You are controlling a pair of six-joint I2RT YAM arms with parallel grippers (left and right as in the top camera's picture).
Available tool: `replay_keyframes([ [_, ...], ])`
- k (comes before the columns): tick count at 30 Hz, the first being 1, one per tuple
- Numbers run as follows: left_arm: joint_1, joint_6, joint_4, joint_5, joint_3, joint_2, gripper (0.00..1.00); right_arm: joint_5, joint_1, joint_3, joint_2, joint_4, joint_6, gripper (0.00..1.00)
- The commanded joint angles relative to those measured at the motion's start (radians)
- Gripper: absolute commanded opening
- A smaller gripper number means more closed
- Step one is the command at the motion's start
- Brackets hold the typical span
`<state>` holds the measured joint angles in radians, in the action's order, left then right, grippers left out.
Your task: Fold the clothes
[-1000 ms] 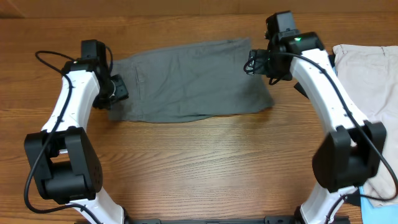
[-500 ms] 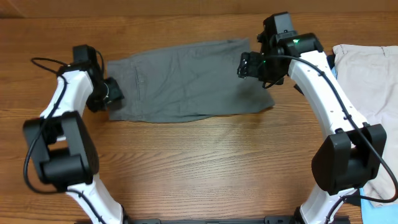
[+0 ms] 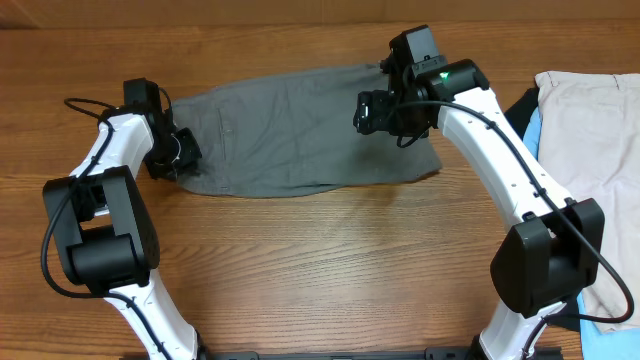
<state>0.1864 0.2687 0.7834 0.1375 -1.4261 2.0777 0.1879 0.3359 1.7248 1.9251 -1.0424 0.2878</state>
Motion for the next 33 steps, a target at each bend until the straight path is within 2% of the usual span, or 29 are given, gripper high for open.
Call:
replay_keyframes([
  [1,-0.002,-0.008,0.01,0.033,0.016,0.046,0.18,0.008,0.003,-0.006,0.006,0.002,-0.001,0.85],
  [4,-0.002,-0.008,0.009,0.033,0.015,0.046,0.04,0.008,0.003,-0.006,0.006,0.0,-0.001,0.85],
  [12,-0.003,-0.032,0.12,0.04,-0.101,0.023,0.04,0.082,0.018,-0.006,0.008,0.004,-0.004,0.83],
  [15,-0.006,-0.038,0.205,0.04,-0.201,-0.004,0.04,0.148,0.037,-0.006,0.018,0.023,0.009,0.62],
  [17,-0.008,-0.037,0.261,0.04,-0.279,-0.029,0.04,0.146,0.054,-0.006,0.031,0.037,0.052,0.4],
  [24,-0.029,-0.051,0.433,0.039,-0.531,-0.092,0.04,0.193,0.115,-0.006,0.114,0.107,0.136,0.06],
  [29,-0.057,-0.068,0.494,0.036,-0.634,-0.111,0.04,0.313,0.175,-0.006,0.191,0.207,0.136,0.04],
  [33,-0.088,-0.068,0.511,0.037,-0.679,-0.111,0.04,0.323,0.237,-0.006,0.238,0.27,0.167,0.04],
])
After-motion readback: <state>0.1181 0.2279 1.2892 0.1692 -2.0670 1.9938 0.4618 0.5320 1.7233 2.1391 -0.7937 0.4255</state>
